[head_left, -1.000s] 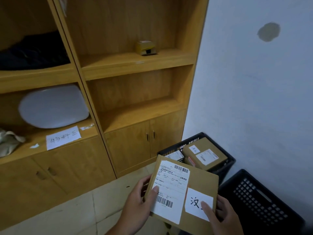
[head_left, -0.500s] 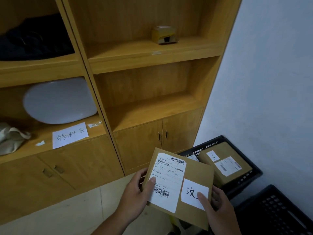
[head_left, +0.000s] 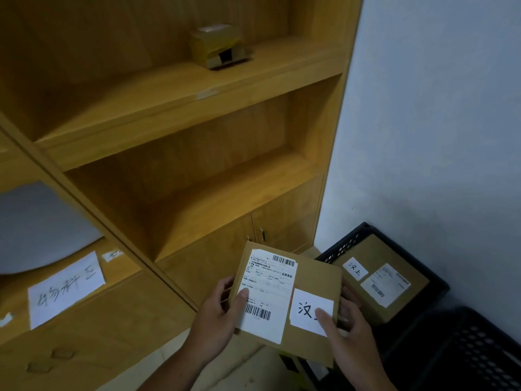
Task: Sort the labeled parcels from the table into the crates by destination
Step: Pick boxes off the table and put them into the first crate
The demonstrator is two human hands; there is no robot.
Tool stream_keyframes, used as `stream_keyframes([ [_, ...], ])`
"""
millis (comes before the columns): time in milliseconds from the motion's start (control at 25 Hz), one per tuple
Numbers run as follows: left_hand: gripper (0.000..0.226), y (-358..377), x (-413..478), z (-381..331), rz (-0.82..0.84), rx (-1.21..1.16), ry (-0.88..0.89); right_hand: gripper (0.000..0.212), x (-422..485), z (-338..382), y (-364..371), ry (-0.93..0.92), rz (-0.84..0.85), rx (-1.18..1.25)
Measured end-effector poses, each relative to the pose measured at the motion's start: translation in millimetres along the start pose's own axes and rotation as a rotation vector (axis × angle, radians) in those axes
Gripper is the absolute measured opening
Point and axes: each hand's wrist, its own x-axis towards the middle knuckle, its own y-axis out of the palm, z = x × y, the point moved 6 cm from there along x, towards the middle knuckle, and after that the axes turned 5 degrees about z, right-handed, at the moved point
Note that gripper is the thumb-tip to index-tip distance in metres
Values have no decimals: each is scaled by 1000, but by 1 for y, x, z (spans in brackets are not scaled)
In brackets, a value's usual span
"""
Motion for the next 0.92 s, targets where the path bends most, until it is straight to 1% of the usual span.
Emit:
stream_keyframes([
  [200,32,-5,59,-6,83,0,-32,50,37,15,5,35,-82,-21],
  [400,27,0,139,-4,225,35,-66,62,69,20,9,96,-200,-22],
  [680,29,35,216,0,498,135,-62,64,76,5,7,221,-435,49],
  [720,32,44,222,4,540,152,-67,64,74,-1,5,237,-465,62],
  [840,54,72,231,17,653,235,-102,65,64,-24,-5,290,-540,113],
  [920,50,94,230,27,727,272,-133,67,59,-41,-15,339,-578,150],
])
